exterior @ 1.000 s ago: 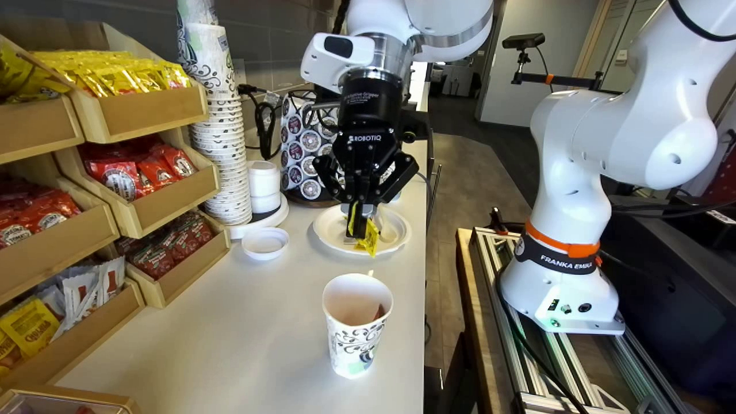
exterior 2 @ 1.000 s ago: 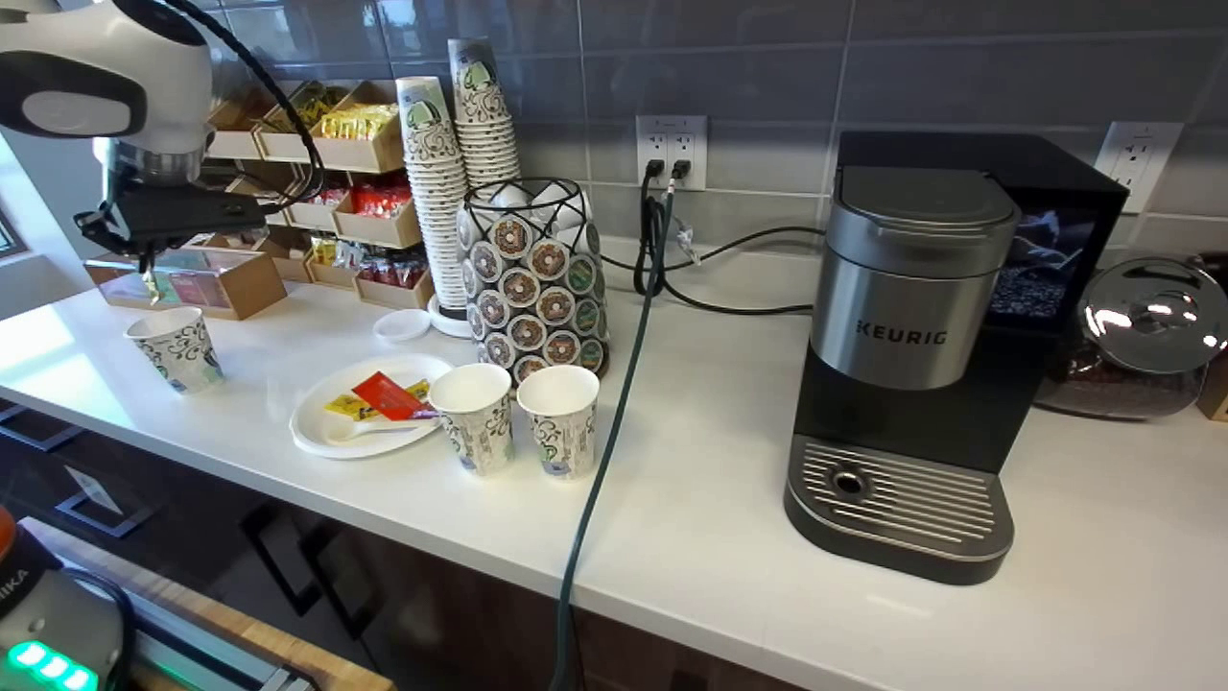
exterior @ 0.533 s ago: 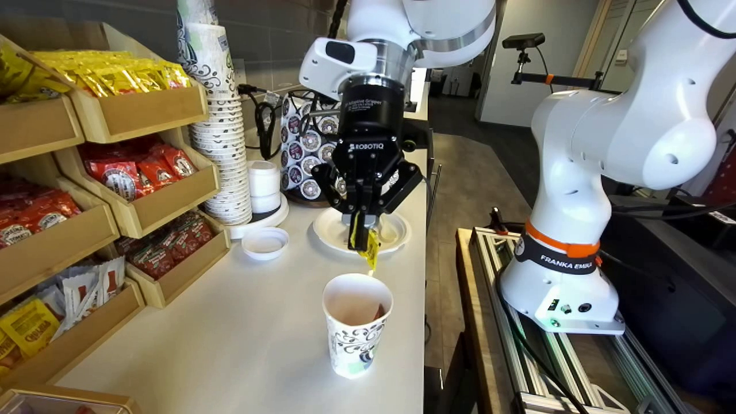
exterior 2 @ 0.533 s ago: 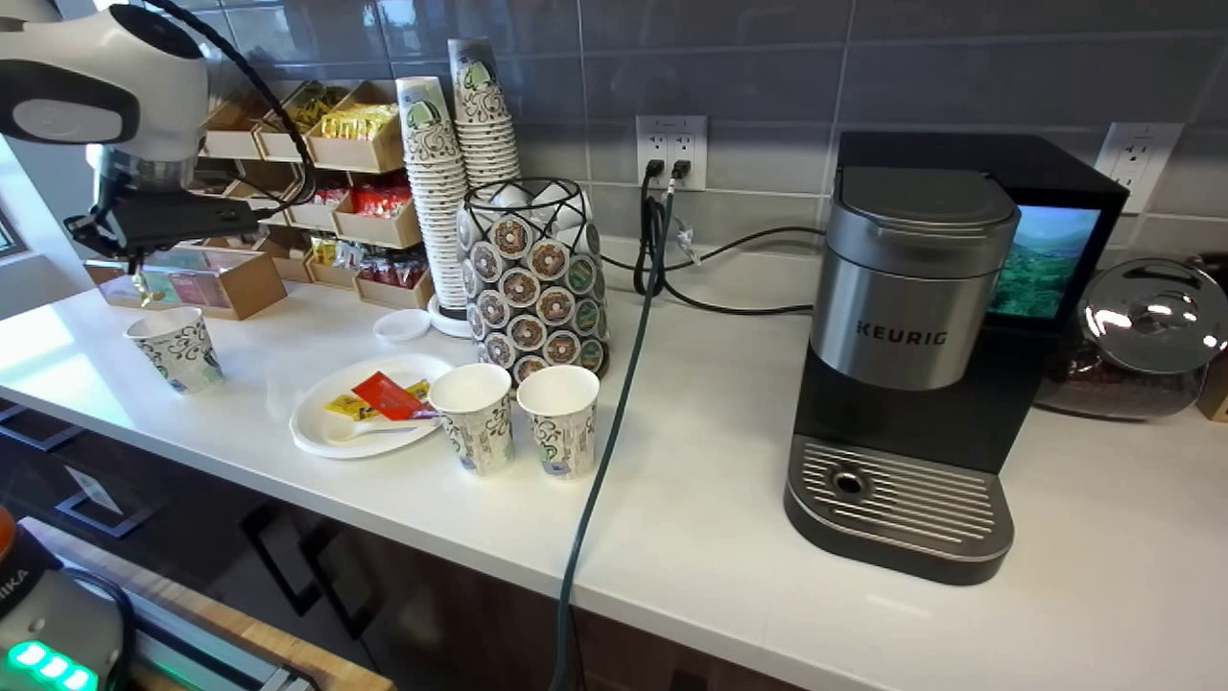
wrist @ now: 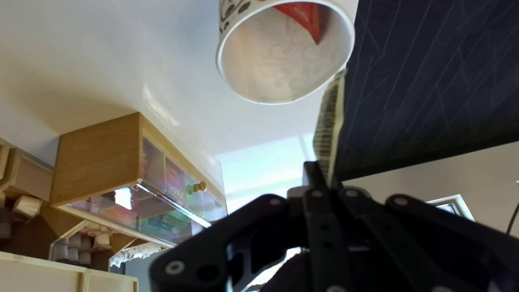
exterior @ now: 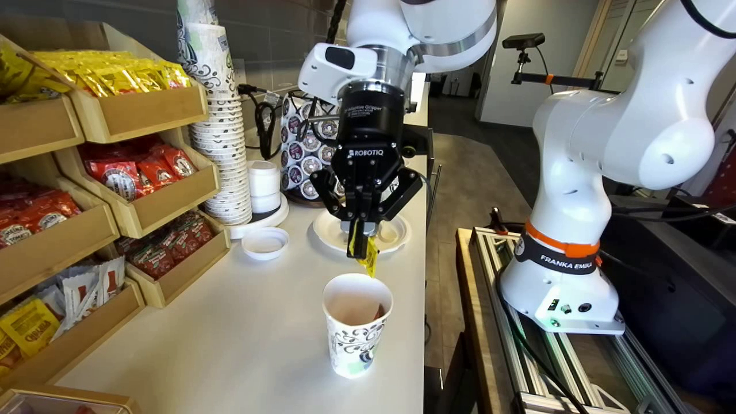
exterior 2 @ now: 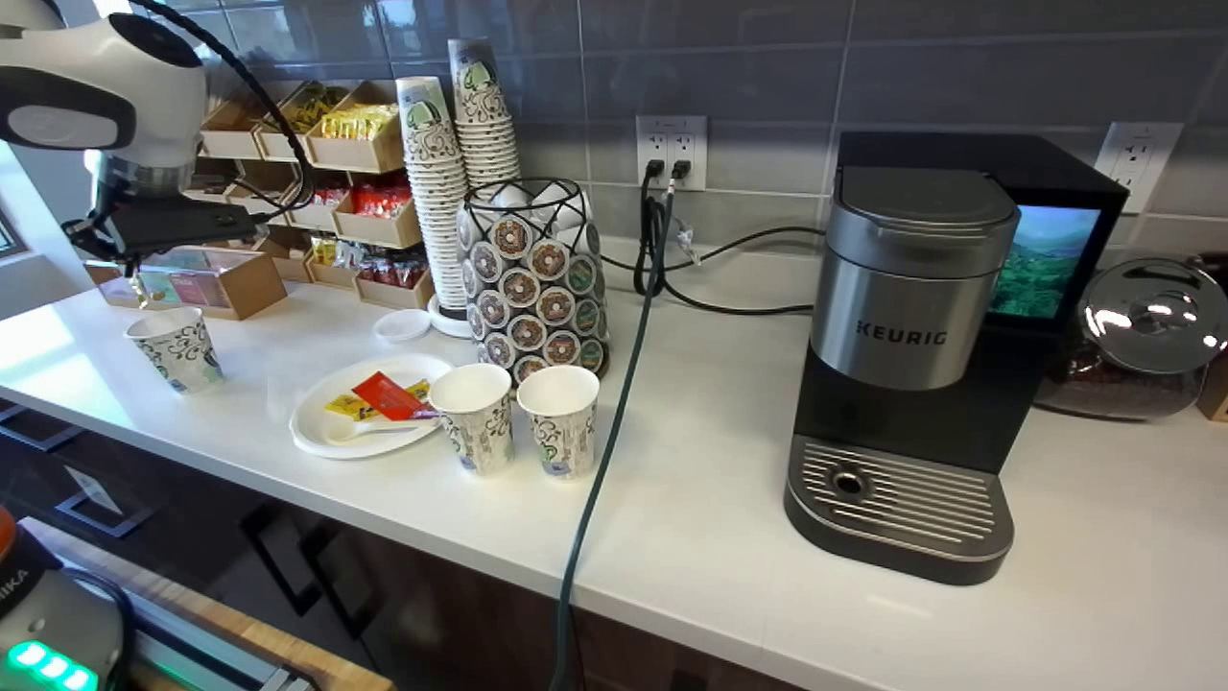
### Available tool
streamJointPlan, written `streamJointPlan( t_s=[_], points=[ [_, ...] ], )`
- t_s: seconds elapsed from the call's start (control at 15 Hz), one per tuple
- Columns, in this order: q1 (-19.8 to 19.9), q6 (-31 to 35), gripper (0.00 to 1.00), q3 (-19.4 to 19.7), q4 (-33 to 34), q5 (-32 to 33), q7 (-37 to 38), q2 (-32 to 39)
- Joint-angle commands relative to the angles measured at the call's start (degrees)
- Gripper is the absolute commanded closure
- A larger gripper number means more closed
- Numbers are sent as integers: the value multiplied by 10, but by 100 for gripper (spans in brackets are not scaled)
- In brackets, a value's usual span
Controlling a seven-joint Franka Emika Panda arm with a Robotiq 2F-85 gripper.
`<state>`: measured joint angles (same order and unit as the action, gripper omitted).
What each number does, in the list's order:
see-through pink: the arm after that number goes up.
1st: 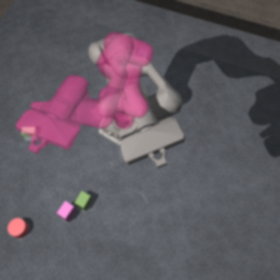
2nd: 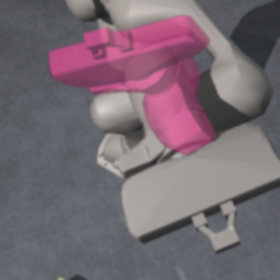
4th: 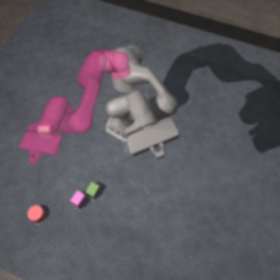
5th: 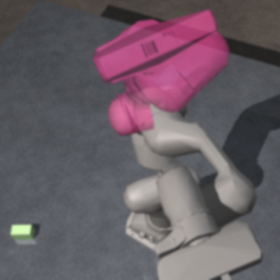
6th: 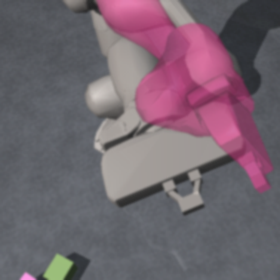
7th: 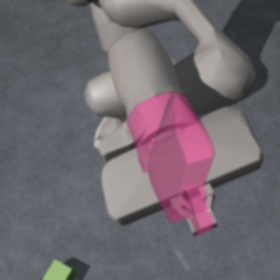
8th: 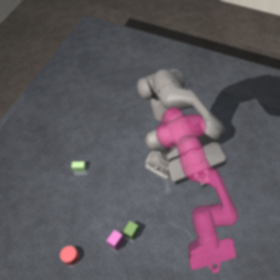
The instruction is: Pick up one yellow sachet from the white paper plate and put it in the paper cup
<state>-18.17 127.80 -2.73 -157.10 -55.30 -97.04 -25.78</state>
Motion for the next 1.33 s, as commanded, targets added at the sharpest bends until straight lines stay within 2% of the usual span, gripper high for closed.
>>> streamJointPlan(
  t_s=[0.0,0.27,0.4,0.47,0.53,0.8,0.93,1.0,1.07,1.13,1.27],
  points=[
    [12,10,98,-17,1,-24,-19,9],
    [17,9,97,-20,4,-31,-30,15],
    [20,9,94,-22,5,-31,-34,16],
    [21,9,74,-23,6,-32,-37,16],
    [22,7,71,-23,7,-32,-39,16],
    [24,7,44,-25,9,-36,-43,14],
    [26,8,36,-25,9,-37,-44,10],
    [27,9,27,-25,7,-38,-45,7],
    [28,8,14,-25,7,-37,-46,6],
    [30,7,8,-23,7,-39,-48,4],
    [32,7,3,-23,7,-41,-50,5]
  ],
)
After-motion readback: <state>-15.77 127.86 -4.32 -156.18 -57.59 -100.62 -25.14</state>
